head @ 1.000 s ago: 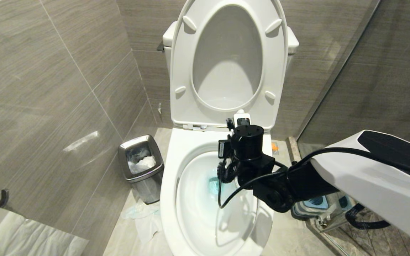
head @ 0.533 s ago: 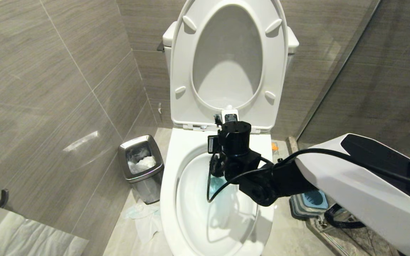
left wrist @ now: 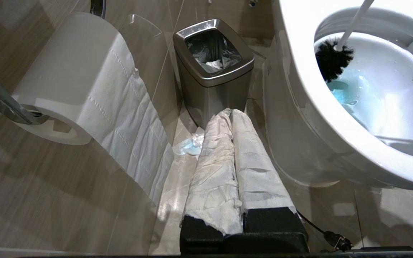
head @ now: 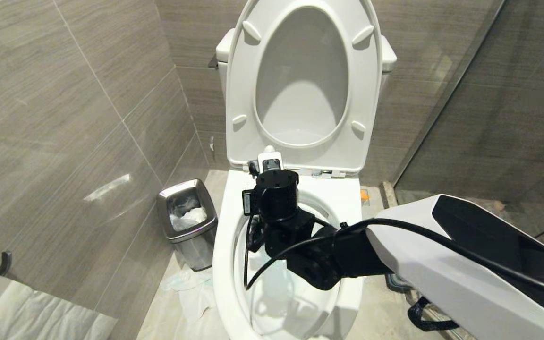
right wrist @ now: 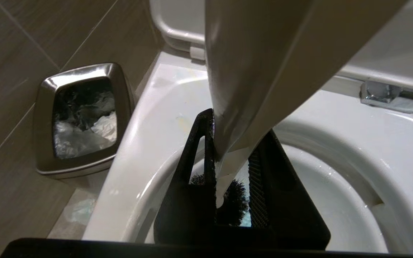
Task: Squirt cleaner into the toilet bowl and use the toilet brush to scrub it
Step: Scrub the toilet bowl
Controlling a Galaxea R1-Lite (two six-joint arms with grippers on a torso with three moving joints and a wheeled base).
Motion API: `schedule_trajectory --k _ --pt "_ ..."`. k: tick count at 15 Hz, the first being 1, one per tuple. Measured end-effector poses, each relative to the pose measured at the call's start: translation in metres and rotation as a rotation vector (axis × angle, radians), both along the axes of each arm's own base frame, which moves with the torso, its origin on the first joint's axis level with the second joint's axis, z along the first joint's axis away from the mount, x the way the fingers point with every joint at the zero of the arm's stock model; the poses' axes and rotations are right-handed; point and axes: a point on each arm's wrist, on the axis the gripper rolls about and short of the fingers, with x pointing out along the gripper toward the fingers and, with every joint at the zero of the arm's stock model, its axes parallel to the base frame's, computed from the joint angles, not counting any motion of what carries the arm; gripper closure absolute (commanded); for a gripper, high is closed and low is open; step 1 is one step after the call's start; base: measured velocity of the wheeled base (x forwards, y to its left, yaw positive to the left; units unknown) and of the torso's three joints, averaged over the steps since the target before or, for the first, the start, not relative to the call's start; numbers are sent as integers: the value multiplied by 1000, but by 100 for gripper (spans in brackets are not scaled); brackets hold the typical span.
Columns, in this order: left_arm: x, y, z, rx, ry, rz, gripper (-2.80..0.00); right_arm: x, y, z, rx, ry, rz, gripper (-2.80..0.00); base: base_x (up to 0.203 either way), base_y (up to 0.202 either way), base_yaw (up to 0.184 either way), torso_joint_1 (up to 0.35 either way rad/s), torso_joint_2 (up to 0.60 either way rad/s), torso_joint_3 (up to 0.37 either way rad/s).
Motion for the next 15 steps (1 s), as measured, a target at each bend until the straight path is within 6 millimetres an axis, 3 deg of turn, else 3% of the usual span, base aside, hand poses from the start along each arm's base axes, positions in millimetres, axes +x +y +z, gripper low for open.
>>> schedule_trajectory --k 4,8,11,15 --pt "0 0 0 1 0 0 0 -34 8 -7 -45 44 60 0 0 0 0 0 0 0" --pt "0 0 0 1 0 0 0 -79 0 -9 -74 105 121 0 0 0 0 0 0 0" --pt "0 0 0 1 0 0 0 -112 -18 -3 -80 142 149 0 0 0 0 0 0 0" --pt "0 0 0 0 0 0 0 -140 -56 4 -103 175 144 0 0 0 0 0 0 0"
